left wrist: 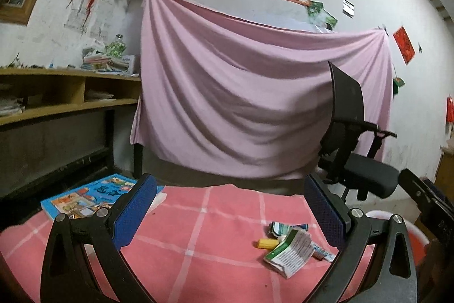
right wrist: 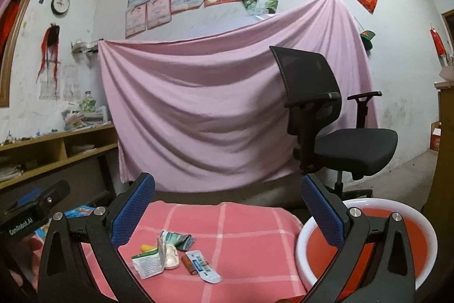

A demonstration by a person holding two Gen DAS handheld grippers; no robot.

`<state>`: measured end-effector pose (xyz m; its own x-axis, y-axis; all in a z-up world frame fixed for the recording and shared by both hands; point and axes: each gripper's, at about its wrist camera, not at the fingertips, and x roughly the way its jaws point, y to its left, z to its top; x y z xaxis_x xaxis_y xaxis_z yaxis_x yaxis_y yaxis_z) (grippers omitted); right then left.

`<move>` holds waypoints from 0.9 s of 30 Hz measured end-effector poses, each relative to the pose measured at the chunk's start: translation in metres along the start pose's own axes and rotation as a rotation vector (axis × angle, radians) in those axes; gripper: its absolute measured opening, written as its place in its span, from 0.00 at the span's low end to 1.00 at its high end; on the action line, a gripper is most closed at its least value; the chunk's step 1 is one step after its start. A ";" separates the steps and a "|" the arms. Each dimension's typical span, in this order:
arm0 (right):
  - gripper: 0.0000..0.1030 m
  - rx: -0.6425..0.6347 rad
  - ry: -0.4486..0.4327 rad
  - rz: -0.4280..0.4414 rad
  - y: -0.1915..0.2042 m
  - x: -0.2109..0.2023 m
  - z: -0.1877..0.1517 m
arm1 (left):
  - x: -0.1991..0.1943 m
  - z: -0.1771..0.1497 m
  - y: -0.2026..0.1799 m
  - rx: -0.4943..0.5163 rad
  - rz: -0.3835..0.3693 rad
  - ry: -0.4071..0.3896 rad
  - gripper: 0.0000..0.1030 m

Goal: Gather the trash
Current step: 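Move both grippers back to the remaining trash on the table, then grasp the green-and-white paper packet with the left gripper while the right grasps another white tube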

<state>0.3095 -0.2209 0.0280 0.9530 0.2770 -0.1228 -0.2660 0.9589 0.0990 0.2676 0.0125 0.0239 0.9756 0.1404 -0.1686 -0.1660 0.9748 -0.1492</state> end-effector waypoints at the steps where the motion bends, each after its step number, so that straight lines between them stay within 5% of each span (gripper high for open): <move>1: 1.00 -0.007 0.014 -0.004 0.001 0.003 -0.002 | 0.001 -0.002 0.000 0.010 -0.007 0.007 0.98; 11: 0.97 0.016 0.351 0.029 -0.006 0.049 -0.026 | 0.047 -0.018 -0.014 0.083 -0.081 0.289 0.98; 20: 0.69 -0.018 0.586 0.075 -0.007 0.081 -0.053 | 0.079 -0.035 -0.034 0.122 -0.162 0.486 0.97; 27: 0.65 0.031 0.655 0.113 -0.014 0.089 -0.060 | 0.103 -0.054 -0.060 0.200 -0.251 0.639 0.72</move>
<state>0.3892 -0.2064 -0.0432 0.6319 0.3652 -0.6837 -0.3456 0.9223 0.1732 0.3707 -0.0412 -0.0374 0.6958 -0.1619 -0.6997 0.1419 0.9860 -0.0871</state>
